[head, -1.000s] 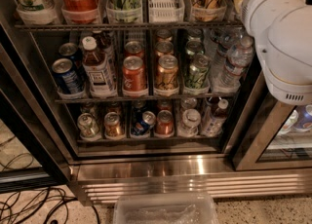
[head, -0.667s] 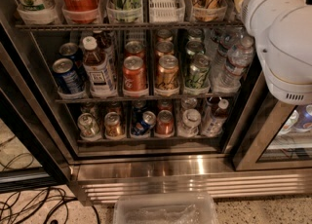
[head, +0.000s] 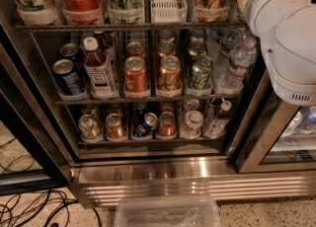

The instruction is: Pick redbull can from top shelf of fridge

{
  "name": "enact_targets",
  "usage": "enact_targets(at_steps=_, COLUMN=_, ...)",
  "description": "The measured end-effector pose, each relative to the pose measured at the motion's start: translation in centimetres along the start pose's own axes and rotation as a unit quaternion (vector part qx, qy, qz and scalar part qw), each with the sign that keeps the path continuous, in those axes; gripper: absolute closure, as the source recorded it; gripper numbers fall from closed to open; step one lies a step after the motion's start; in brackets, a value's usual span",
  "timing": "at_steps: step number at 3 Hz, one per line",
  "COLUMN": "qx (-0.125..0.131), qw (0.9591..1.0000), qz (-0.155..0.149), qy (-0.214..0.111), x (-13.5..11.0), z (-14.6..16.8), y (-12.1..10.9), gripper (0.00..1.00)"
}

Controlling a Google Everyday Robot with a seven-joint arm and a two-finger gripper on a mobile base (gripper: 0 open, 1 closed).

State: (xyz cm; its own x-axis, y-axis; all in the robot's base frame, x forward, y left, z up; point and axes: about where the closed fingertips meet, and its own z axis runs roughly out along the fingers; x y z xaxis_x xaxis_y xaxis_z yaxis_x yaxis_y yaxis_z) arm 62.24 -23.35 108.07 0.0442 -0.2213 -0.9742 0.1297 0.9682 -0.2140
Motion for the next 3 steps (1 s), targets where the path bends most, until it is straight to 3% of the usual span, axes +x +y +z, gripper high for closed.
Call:
enact_targets(at_steps=1, qx=-0.012, qw=0.9999, qz=0.006, qy=0.002, x=-0.6, z=-0.4, y=0.2, gripper=1.0)
enact_targets(at_steps=3, qx=-0.06, qw=0.9967, qz=0.055, qy=0.003, x=-3.6, z=-1.9, y=-0.1, gripper=1.0)
